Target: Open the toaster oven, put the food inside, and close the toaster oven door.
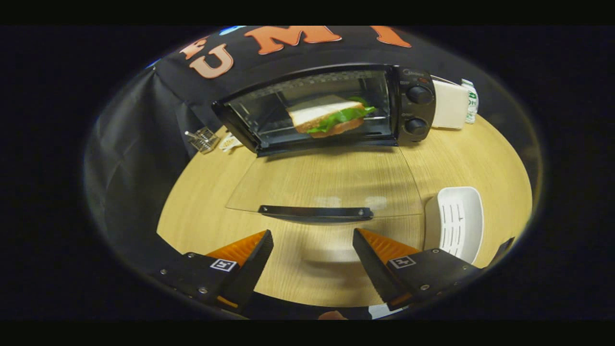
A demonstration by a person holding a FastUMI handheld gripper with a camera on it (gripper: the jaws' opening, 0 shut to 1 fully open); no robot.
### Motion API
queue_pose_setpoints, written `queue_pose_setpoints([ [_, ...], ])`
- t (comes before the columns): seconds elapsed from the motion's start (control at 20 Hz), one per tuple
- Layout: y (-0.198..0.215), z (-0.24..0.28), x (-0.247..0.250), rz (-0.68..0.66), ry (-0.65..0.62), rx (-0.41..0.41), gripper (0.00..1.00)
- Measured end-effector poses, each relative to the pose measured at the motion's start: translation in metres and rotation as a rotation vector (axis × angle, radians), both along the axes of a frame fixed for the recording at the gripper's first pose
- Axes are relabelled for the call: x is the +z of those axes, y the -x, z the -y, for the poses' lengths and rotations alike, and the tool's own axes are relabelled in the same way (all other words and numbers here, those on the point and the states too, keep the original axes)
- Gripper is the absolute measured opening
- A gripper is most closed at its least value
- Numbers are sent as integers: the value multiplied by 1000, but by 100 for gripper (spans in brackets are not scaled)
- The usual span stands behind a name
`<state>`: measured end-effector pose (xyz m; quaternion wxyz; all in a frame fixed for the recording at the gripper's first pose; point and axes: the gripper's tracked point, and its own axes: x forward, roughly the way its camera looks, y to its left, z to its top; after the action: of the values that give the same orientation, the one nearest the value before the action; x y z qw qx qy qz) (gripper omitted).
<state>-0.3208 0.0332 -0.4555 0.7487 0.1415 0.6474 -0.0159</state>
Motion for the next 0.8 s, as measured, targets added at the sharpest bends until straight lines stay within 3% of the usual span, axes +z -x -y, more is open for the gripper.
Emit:
queue_pose_setpoints([
  [0.4,-3,0,-27,-64,87,101,99],
  [0.8,-76,11,8,105,82,47,99],
])
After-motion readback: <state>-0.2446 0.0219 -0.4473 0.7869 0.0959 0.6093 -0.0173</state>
